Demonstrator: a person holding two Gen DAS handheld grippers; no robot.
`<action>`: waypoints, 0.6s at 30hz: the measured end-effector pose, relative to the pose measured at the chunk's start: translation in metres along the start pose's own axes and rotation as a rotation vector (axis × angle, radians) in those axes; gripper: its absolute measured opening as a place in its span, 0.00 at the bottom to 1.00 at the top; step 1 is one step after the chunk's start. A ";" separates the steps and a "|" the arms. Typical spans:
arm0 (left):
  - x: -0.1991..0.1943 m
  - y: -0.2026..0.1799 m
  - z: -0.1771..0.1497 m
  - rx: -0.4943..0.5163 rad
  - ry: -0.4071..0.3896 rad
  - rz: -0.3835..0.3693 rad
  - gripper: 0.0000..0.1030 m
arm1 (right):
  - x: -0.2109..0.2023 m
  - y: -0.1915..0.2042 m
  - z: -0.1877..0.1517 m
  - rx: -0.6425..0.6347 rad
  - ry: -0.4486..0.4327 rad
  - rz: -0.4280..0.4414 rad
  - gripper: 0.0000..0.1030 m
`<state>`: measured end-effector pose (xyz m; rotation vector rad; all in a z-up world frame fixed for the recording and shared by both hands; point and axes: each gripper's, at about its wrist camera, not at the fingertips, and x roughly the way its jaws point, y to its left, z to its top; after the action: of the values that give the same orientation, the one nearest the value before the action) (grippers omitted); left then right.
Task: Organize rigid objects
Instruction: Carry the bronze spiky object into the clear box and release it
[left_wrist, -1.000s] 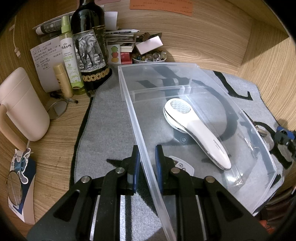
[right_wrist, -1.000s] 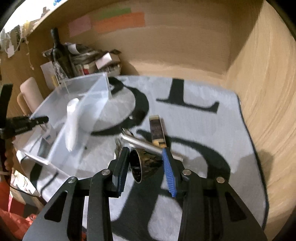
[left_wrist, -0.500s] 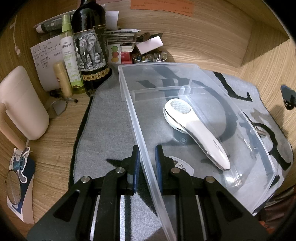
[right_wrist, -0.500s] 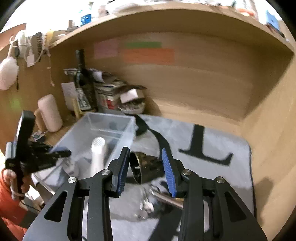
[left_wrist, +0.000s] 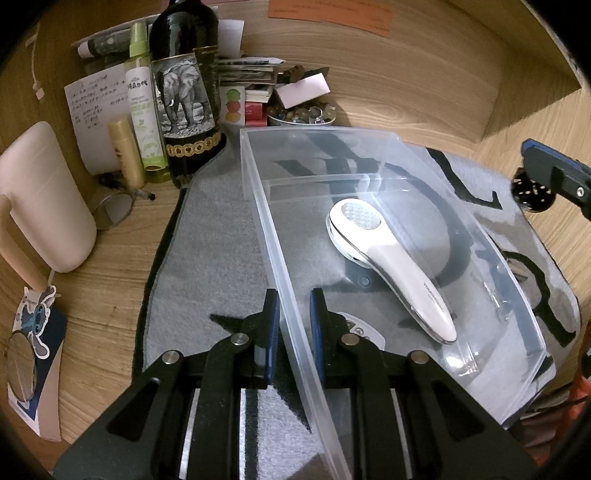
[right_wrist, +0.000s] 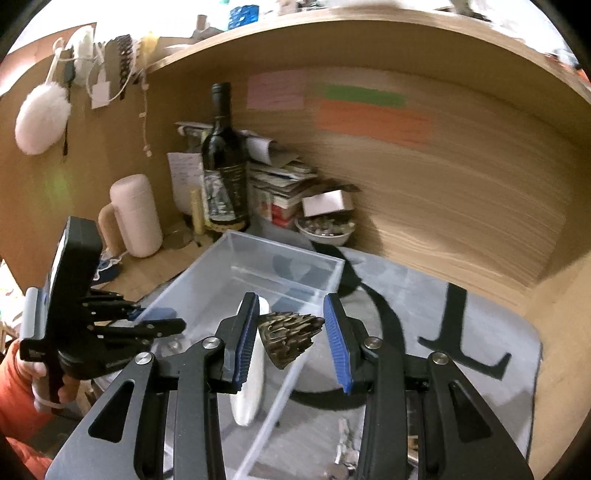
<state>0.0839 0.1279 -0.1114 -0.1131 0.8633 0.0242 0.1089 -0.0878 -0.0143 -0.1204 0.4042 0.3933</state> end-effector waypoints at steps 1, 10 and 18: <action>0.000 0.000 0.000 -0.004 0.000 -0.001 0.16 | 0.002 0.003 0.001 -0.008 0.003 0.007 0.32; -0.001 0.002 0.000 -0.049 -0.005 -0.005 0.15 | 0.025 0.020 0.004 -0.063 0.045 0.053 0.32; -0.003 0.005 -0.002 -0.060 -0.009 -0.004 0.14 | 0.039 0.025 0.002 -0.082 0.080 0.082 0.32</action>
<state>0.0800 0.1325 -0.1104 -0.1710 0.8539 0.0474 0.1326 -0.0508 -0.0287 -0.2003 0.4728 0.4867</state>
